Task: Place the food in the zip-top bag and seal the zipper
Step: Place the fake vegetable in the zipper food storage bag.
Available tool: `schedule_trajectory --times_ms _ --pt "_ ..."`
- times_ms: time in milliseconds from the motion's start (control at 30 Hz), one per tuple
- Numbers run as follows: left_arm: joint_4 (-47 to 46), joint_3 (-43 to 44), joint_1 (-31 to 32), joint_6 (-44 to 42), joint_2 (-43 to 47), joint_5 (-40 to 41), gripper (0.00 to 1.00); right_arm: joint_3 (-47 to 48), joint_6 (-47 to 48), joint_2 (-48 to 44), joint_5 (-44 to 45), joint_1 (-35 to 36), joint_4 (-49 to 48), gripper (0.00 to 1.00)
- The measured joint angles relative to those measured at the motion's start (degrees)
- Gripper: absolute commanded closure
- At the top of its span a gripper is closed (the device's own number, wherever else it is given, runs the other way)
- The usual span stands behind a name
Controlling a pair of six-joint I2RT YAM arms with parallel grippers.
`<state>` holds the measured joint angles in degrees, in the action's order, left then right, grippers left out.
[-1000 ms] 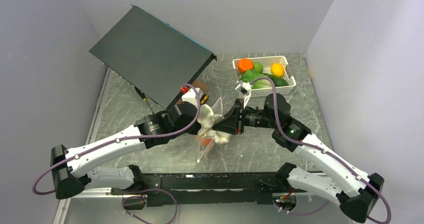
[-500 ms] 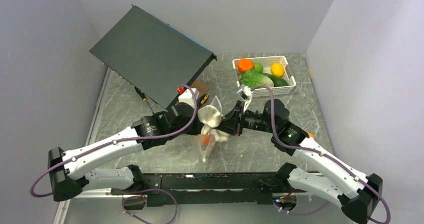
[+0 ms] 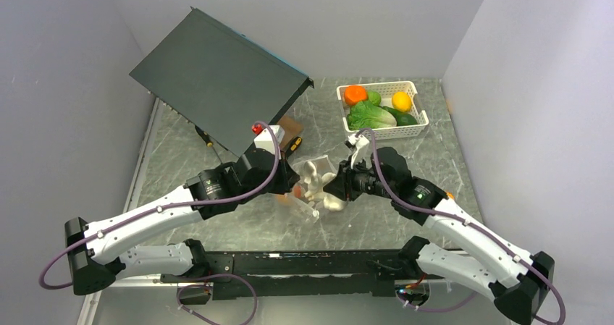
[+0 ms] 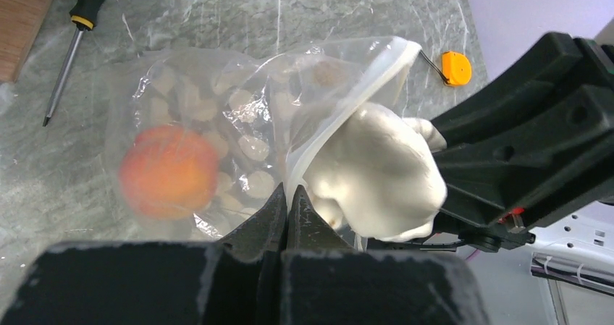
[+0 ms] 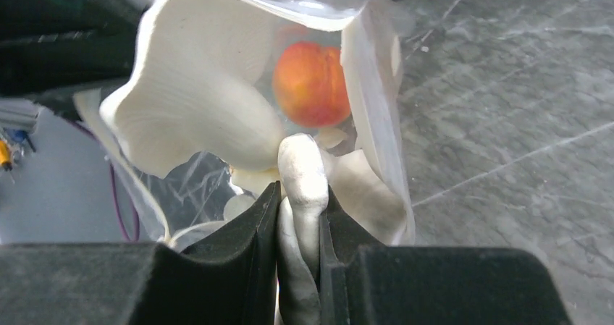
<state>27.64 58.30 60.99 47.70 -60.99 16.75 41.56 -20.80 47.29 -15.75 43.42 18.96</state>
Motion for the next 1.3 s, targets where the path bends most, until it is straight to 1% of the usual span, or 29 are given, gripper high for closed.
schedule_trajectory --times_ms 100,233,300,333,433,467,533,600,733,833,933,1100,1167,1267,1300 --pt "-0.35 0.00 0.00 -0.09 -0.02 -0.35 1.00 4.46 -1.84 3.93 3.17 0.90 4.70 0.98" --pt "-1.49 0.02 0.00 -0.55 -0.72 -1.05 1.00 13.38 -4.42 10.82 8.68 4.28 10.86 0.94" --pt "-1.53 0.11 -0.04 -0.83 -1.14 -1.05 1.00 18.36 -5.20 14.45 12.48 6.56 15.32 0.91" --pt "-1.49 0.24 -0.11 -1.16 -1.38 -1.07 1.00 21.00 -5.64 16.46 14.67 7.65 18.16 0.87" --pt "-1.40 0.57 -0.17 -1.79 -1.86 -1.44 1.00 28.11 -7.34 22.56 20.55 10.64 25.46 0.81" --pt "-1.33 0.59 -0.20 -1.86 -1.88 -1.55 1.00 29.00 -7.98 23.71 21.70 11.17 26.29 0.79" --pt "-1.29 0.59 -0.22 -1.86 -1.90 -2.21 1.00 29.64 -9.90 25.20 23.74 11.93 27.08 0.73" --pt "-1.49 0.59 -0.22 -1.84 -2.03 -3.02 1.00 28.72 -12.02 25.09 25.00 12.28 26.03 0.73" --pt "-2.54 0.26 -0.26 -1.66 -2.34 -3.87 1.00 23.87 -16.72 22.77 27.89 12.66 21.29 0.70" --pt "-3.06 -0.28 -0.26 -1.51 -2.34 -4.09 1.00 21.49 -18.34 22.18 30.34 13.49 18.53 0.69" --pt "-3.32 -0.96 -0.26 -1.49 -1.81 -3.80 1.00 21.73 -17.84 22.97 32.09 14.23 18.56 0.71" --pt "-4.44 -3.17 -0.24 -1.36 2.08 -2.80 1.00 22.82 -17.62 24.00 35.23 15.82 20.02 0.80" --pt "-5.07 -3.21 -0.26 -1.33 2.82 -2.89 1.00 22.82 -17.81 23.45 36.72 16.90 20.26 0.80" --pt "-6.01 -3.19 -0.26 -1.25 2.38 -3.58 1.00 23.45 -18.25 23.63 39.95 18.80 21.73 0.71" --pt "-6.29 -3.19 -0.26 -1.14 2.08 -4.04 1.00 23.87 -18.36 24.00 40.65 19.19 22.21 0.66"
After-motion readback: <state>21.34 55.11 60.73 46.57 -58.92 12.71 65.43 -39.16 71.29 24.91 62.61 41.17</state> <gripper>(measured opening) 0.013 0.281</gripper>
